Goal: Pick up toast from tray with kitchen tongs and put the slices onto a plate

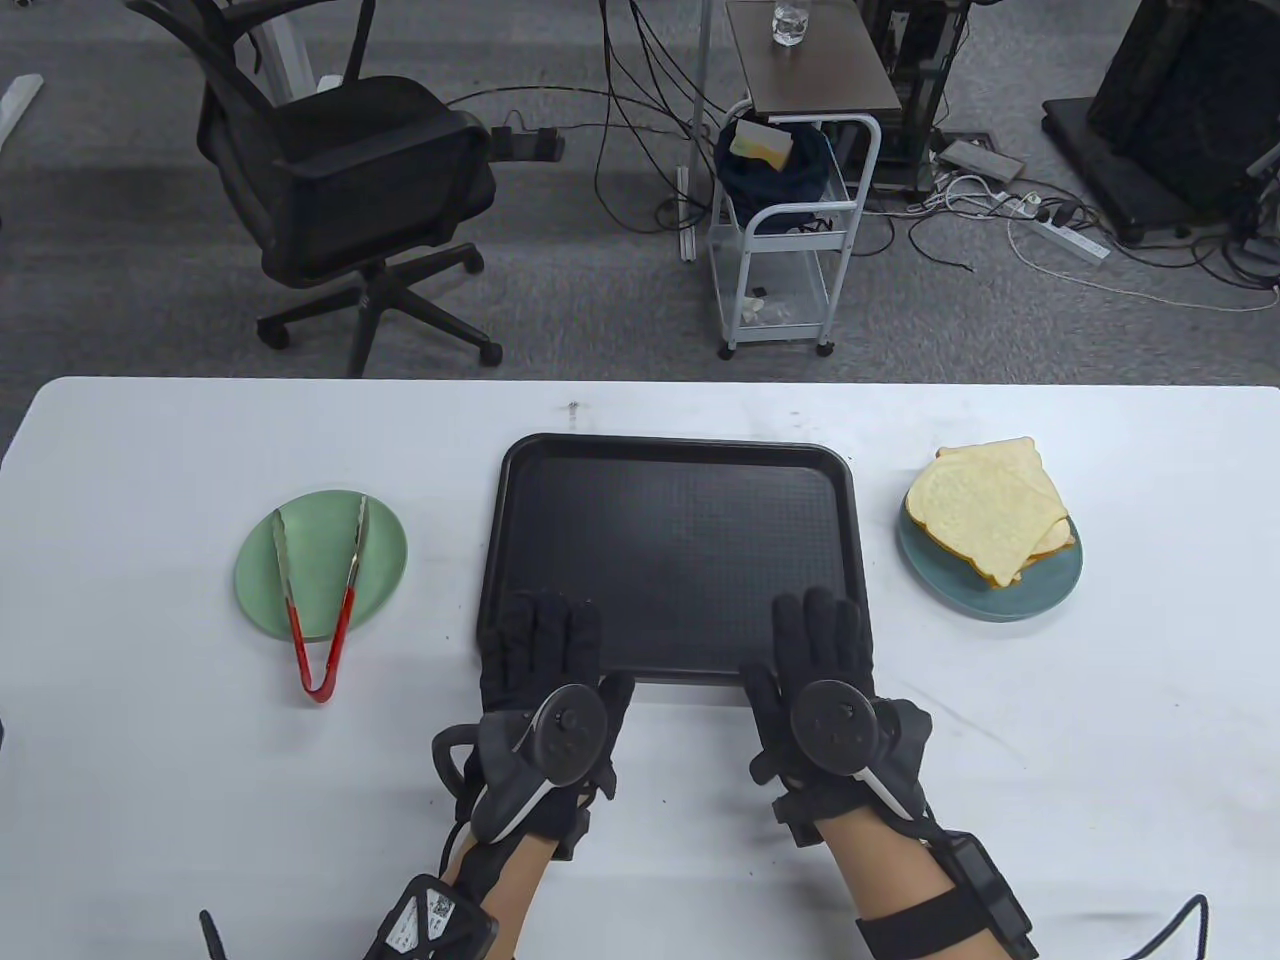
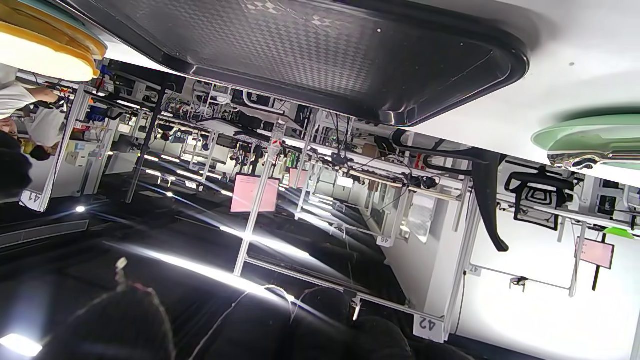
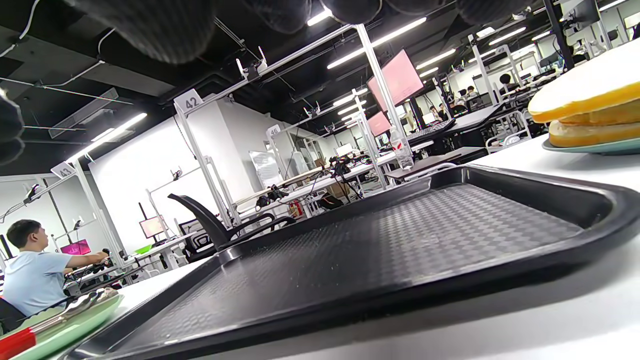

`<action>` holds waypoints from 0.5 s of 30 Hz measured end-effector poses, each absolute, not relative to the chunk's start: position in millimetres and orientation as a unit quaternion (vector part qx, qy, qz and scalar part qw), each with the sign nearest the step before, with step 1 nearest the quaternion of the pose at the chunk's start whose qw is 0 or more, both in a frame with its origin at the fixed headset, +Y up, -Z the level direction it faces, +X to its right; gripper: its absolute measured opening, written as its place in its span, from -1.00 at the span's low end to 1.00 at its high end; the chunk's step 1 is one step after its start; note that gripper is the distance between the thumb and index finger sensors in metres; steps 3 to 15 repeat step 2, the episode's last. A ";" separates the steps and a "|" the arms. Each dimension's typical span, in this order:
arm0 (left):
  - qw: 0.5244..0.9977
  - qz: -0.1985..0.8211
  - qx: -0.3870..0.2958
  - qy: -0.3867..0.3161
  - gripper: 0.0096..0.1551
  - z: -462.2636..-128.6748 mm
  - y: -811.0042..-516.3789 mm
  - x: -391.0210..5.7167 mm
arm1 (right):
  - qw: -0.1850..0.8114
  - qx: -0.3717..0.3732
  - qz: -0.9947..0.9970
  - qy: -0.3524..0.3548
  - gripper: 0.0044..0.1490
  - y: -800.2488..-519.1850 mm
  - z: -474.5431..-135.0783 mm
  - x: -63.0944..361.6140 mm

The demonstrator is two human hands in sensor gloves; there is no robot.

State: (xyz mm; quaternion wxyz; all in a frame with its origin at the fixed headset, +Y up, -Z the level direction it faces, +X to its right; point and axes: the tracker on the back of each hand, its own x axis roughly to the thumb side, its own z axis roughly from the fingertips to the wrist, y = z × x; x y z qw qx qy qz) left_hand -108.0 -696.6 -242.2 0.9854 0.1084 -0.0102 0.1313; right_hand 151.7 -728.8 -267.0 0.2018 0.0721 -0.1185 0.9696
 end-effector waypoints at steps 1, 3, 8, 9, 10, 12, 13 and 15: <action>0.985 0.131 0.109 -0.010 -0.18 -242.3 -696.6 -108.0 | 0.201 0.072 0.970 -0.117 -0.10 -729.4 -267.2 151.4; 0.985 0.130 0.109 -0.011 -0.18 -242.3 -696.5 -108.0 | 0.200 0.073 0.970 -0.116 -0.10 -729.7 -267.4 151.2; 0.985 0.130 0.109 -0.011 -0.18 -242.3 -696.5 -108.0 | 0.200 0.073 0.970 -0.116 -0.10 -729.7 -267.4 151.2; 0.985 0.130 0.109 -0.011 -0.18 -242.3 -696.5 -108.0 | 0.200 0.073 0.970 -0.116 -0.10 -729.7 -267.4 151.2; 0.985 0.130 0.109 -0.011 -0.18 -242.3 -696.5 -108.0 | 0.200 0.073 0.970 -0.116 -0.10 -729.7 -267.4 151.2; 0.985 0.130 0.109 -0.011 -0.18 -242.3 -696.5 -108.0 | 0.200 0.073 0.970 -0.116 -0.10 -729.7 -267.4 151.2; 0.985 0.130 0.109 -0.011 -0.18 -242.3 -696.5 -108.0 | 0.200 0.073 0.970 -0.116 -0.10 -729.7 -267.4 151.2; 0.985 0.130 0.109 -0.011 -0.18 -242.3 -696.5 -108.0 | 0.200 0.073 0.970 -0.116 -0.10 -729.7 -267.4 151.2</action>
